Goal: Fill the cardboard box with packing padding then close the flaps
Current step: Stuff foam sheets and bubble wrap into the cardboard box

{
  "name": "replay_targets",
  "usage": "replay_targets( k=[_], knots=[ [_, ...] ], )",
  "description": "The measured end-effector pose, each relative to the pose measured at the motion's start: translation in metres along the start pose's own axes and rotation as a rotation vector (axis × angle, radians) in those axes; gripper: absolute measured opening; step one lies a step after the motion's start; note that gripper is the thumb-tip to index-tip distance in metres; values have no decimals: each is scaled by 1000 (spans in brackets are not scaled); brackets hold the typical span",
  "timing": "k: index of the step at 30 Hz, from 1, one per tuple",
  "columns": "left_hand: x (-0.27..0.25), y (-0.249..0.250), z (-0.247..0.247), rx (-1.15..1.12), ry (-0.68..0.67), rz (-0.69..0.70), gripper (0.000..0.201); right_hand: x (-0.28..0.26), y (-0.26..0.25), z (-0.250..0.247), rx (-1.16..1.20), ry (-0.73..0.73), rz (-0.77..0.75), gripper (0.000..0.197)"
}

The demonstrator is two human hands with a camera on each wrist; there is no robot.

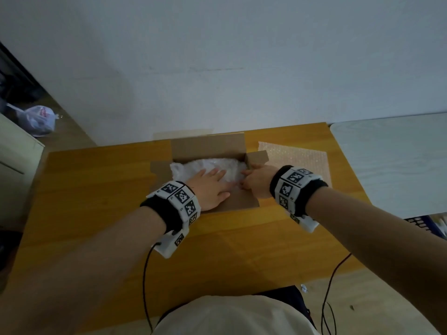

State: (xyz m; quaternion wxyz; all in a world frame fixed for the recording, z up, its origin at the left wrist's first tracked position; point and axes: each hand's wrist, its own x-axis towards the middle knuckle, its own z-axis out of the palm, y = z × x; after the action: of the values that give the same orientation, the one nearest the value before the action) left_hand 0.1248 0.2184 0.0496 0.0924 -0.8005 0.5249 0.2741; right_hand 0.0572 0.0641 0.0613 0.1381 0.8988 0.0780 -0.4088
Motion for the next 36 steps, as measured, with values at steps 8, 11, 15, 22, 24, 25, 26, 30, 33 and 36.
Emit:
replay_targets(
  k=[8,11,15,22,24,25,26,30,33,36],
  knots=[
    [-55,-53,17,-61,279,-216,58,0,-1,-2,80,-4,37,44],
    [-62,-60,26,-88,269,-394,69,-2,-1,-5,100,-17,52,45],
    [-68,-56,27,-44,331,-473,63,-5,-4,-8,109,-12,70,45],
    [-46,-43,28,21,230,-264,53,-10,-6,-9,119,-5,42,47],
    [-39,-44,29,59,140,-287,55,-10,-5,-8,153,17,32,47],
    [-37,-44,29,78,105,-305,57,-11,-4,-8,197,31,37,47],
    [-37,-44,28,99,74,-317,58,-11,-2,-8,263,49,51,47],
    [-35,-45,22,106,10,-324,63,-13,1,-9,501,232,113,42],
    [-33,-50,23,29,117,-293,67,-10,2,-11,518,525,133,32],
    [-32,-50,25,-37,248,-218,62,-5,-4,-13,551,591,9,42]
  ],
)
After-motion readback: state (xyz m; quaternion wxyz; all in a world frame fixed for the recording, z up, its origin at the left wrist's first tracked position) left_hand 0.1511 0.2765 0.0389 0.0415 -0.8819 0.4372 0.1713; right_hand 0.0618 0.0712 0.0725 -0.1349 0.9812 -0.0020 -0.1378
